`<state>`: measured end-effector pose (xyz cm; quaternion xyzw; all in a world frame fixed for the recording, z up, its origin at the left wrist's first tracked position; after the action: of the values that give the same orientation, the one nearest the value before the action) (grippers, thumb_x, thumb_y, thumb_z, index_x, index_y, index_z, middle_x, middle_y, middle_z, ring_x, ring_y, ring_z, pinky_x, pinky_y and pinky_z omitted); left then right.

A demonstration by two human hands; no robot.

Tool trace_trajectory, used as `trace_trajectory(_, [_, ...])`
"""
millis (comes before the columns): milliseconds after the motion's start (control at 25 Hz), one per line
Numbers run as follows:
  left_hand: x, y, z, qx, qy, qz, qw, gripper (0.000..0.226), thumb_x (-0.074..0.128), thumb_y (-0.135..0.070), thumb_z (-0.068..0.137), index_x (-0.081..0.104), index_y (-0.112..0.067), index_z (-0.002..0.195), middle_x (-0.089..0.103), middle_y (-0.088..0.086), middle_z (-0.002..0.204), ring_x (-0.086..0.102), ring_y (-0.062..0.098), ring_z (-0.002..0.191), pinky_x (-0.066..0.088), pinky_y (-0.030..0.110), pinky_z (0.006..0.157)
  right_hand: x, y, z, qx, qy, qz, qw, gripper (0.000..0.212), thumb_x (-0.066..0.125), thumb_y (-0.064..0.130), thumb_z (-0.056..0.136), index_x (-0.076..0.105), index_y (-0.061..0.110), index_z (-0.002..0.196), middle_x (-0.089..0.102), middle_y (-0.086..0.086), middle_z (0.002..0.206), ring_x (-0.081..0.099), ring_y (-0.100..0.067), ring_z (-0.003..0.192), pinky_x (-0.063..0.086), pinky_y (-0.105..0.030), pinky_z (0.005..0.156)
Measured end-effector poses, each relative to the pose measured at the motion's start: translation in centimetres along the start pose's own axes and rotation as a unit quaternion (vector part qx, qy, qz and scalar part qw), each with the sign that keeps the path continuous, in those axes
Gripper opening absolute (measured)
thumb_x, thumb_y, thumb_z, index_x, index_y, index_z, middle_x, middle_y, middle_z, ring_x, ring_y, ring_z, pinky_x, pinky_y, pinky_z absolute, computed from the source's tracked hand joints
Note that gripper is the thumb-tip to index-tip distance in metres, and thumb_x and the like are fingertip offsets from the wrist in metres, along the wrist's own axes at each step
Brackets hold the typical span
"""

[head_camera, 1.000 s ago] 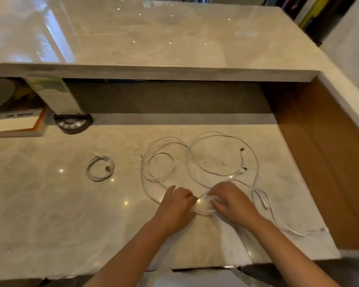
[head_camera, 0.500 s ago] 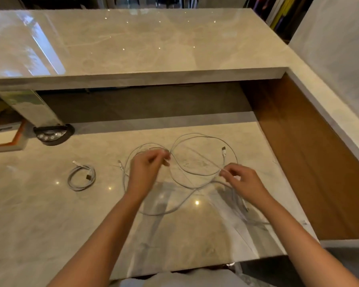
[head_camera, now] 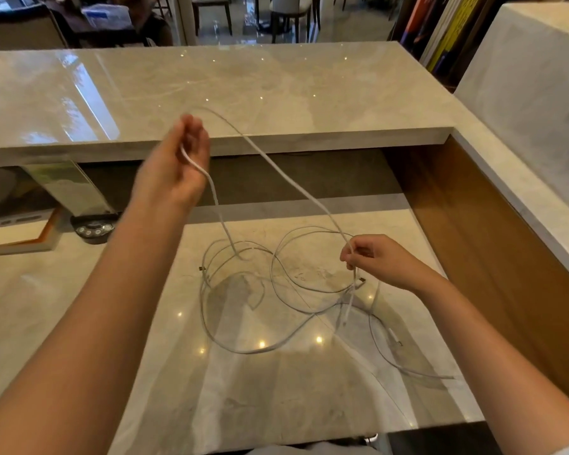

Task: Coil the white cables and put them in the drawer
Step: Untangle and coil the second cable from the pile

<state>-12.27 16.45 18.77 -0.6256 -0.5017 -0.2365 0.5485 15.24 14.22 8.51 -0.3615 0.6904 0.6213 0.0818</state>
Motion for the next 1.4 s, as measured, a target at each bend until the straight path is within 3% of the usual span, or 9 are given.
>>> trace_trajectory(200, [0.7,-4.3,1.2,0.032,-0.006,-0.126,0.992,0.023,0.060,0.004,0.083,0.061,0.011,0.105,0.066,0.023,0.082,0.068,0.020,0.092,0.059,0.030,0.055,-1.2,-1.7,-0.8,0.056,-0.038,0.209,0.976,0.017,0.051,0.007,0.093,0.067,0.007,0.088,0.066,-0.004,0.072,0.064,-0.016,0.067,0.055,-0.026,0.068])
trace_trajectory(440, [-5.4,2.9,0.9,-0.082,-0.079,-0.011,0.993,0.017,0.061,-0.004,0.085,0.065,0.003,0.100,0.069,0.013,0.078,0.068,0.016,0.069,0.055,0.024,0.050,-0.1,-1.0,-1.1,0.074,-0.061,0.451,0.887,0.016,0.047,0.009,0.094,0.063,0.006,0.093,0.071,-0.004,0.068,0.061,-0.013,0.050,0.055,-0.023,0.053])
trace_trajectory(560, [-6.4,7.8,-1.1,-0.163,-0.057,0.158,0.972,0.014,0.056,-0.011,0.089,0.065,-0.001,0.091,0.065,0.004,0.066,0.061,0.007,0.056,0.053,0.016,0.053,-0.3,0.6,-1.3,0.060,-0.078,0.446,0.890,0.017,0.047,0.011,0.094,0.063,0.007,0.092,0.071,-0.006,0.076,0.060,-0.013,0.051,0.055,-0.023,0.056])
trace_trajectory(760, [-2.3,12.8,-3.7,-0.243,0.001,0.054,0.968,0.015,0.051,-0.008,0.092,0.060,0.003,0.086,0.053,0.005,0.055,0.048,0.006,0.049,0.048,0.013,0.046,5.1,5.7,-1.5,0.003,0.023,0.325,0.945,0.016,0.044,0.011,0.095,0.058,0.010,0.086,0.065,-0.001,0.119,0.064,-0.016,0.067,0.056,-0.029,0.063])
trace_trajectory(920, [-0.2,10.7,-2.6,-0.169,0.063,0.141,0.973,0.021,0.049,-0.013,0.094,0.065,0.000,0.093,0.066,0.008,0.074,0.064,0.012,0.072,0.058,0.026,0.072,7.0,9.5,-2.2,-0.067,0.083,0.301,0.948,0.021,0.045,0.007,0.095,0.064,0.010,0.087,0.069,-0.004,0.101,0.064,-0.016,0.074,0.056,-0.031,0.069])
trace_trajectory(1000, [-0.7,10.4,-2.3,-0.137,0.161,0.321,0.923,0.036,0.035,-0.026,0.099,0.064,-0.008,0.108,0.070,0.007,0.099,0.067,0.017,0.095,0.053,0.034,0.090,5.0,10.5,-2.1,-0.084,0.050,0.352,0.931,0.028,0.045,0.006,0.093,0.069,0.013,0.081,0.068,-0.011,0.089,0.061,-0.013,0.064,0.054,-0.026,0.061])
trace_trajectory(1040, [-1.3,11.3,-3.0,-0.142,0.228,0.422,0.866,0.043,0.028,-0.031,0.098,0.064,-0.013,0.114,0.070,0.006,0.110,0.065,0.019,0.105,0.048,0.038,0.096,3.7,10.8,-2.0,-0.089,0.030,0.396,0.913,0.028,0.045,0.007,0.091,0.069,0.013,0.079,0.069,-0.009,0.084,0.060,-0.012,0.060,0.052,-0.023,0.058])
trace_trajectory(1160, [-4.8,14.6,-6.7,-0.192,0.369,0.567,0.711,0.042,0.029,-0.023,0.092,0.068,-0.014,0.105,0.072,0.005,0.100,0.066,0.018,0.102,0.047,0.032,0.096,-0.5,10.7,-1.0,-0.099,-0.034,0.520,0.848,0.018,0.045,0.014,0.090,0.060,0.006,0.083,0.070,-0.002,0.075,0.057,-0.009,0.057,0.051,-0.020,0.054])
trace_trajectory(1400, [-8.6,11.3,-5.9,-0.075,0.342,0.699,0.624,0.019,0.054,-0.009,0.091,0.069,-0.016,0.083,0.071,0.000,0.082,0.067,0.008,0.083,0.049,0.018,0.081,-6.5,5.4,0.1,-0.047,-0.173,0.633,0.753,0.015,0.048,0.014,0.094,0.060,0.010,0.085,0.065,-0.006,0.081,0.058,-0.009,0.061,0.051,-0.019,0.056])
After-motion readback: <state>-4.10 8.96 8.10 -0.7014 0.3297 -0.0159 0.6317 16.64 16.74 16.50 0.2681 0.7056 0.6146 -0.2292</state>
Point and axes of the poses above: each hand's wrist, its own z-axis towards the middle knuckle, its own x-axis out of the palm, y = z × x, the point moved 10 cm from there along z, towards the middle knuckle
